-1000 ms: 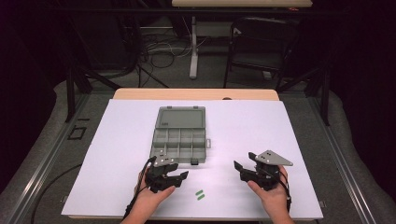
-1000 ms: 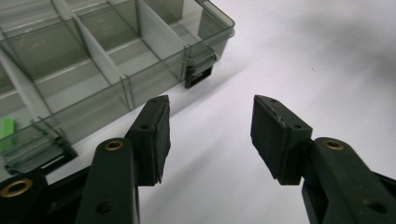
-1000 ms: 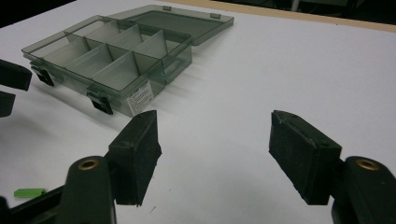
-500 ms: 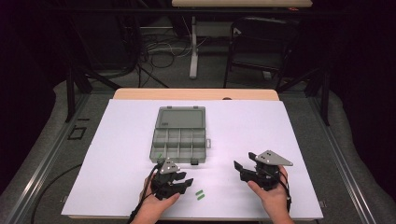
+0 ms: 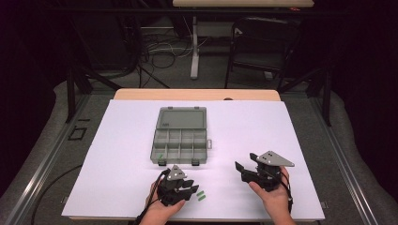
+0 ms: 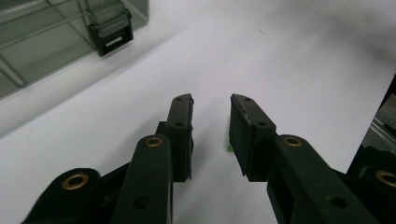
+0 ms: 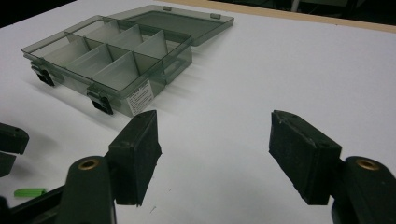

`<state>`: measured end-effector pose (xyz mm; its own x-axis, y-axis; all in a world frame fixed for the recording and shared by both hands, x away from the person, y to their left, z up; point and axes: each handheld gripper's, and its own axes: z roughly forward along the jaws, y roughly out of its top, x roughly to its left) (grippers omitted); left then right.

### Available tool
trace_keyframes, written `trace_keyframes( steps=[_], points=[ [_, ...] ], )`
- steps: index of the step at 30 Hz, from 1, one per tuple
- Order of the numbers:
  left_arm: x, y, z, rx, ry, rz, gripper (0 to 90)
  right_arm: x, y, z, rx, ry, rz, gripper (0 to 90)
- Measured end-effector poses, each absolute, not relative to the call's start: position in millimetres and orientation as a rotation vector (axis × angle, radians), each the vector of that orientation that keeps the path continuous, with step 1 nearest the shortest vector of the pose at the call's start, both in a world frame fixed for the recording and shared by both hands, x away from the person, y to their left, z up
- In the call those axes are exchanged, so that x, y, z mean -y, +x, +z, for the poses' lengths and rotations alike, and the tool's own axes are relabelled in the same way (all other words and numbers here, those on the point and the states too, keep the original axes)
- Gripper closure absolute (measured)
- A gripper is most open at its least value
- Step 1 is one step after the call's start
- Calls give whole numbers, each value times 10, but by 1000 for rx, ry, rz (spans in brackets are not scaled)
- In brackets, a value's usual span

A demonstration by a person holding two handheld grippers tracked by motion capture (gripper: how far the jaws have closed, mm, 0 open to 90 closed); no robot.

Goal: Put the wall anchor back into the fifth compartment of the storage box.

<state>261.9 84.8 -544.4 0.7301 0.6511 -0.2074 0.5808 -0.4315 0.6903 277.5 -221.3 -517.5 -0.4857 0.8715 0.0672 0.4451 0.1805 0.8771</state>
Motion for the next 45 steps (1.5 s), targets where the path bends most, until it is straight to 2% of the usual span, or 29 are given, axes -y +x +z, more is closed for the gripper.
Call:
trace_keyframes(
  steps=[19, 32, 45],
  points=[
    [-706, 2591, -5548, -902, 2210, 58, 773, 2208, 2780, -5184, -1995, 1235, 1262, 326],
    [-708, 2597, -5568, -905, 2216, 75, 835, 2214, 2777, -5177, -2011, 1237, 1251, 326],
    [-705, 2595, -5567, -903, 2217, 83, 846, 2206, 2783, -5189, -1995, 1234, 1266, 326]
  ],
)
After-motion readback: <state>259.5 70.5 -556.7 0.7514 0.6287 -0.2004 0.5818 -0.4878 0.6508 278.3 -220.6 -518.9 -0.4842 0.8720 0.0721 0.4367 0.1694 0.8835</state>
